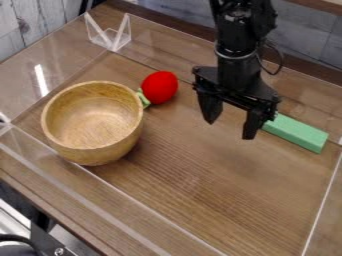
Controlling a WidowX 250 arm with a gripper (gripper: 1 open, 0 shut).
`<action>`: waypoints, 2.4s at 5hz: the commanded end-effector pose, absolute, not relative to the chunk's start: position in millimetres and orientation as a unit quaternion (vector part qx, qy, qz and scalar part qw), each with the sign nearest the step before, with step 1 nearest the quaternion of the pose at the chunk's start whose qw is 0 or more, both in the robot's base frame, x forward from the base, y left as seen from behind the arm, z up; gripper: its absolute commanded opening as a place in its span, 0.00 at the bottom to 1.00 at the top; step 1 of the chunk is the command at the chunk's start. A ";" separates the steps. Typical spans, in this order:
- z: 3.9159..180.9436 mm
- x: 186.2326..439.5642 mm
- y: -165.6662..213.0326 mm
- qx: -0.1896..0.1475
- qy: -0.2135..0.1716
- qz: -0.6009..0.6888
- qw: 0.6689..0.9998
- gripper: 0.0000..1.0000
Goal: Move the red fruit to the left
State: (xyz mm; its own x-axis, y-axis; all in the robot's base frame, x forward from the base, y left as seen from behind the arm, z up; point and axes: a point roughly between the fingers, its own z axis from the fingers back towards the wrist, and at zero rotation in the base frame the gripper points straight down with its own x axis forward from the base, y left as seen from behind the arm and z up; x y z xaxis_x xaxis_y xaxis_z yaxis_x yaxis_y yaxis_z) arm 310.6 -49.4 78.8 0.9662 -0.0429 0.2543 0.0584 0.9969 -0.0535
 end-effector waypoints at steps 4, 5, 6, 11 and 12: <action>85.4 317.4 -49.7 -0.027 -0.148 -0.027 0.988 1.00; 84.2 319.0 -48.0 -0.026 -0.148 -0.022 0.988 1.00; 84.9 320.5 -46.7 -0.024 -0.149 -0.017 0.988 1.00; 88.0 321.0 -34.1 -0.021 -0.144 -0.006 0.989 1.00; 84.1 320.6 -28.2 -0.018 -0.135 -0.005 0.991 1.00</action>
State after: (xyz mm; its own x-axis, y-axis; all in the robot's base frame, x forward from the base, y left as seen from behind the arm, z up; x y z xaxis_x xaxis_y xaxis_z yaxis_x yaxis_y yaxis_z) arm 311.5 -31.2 70.4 0.9750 -0.0117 0.2219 0.0193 0.9993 -0.0322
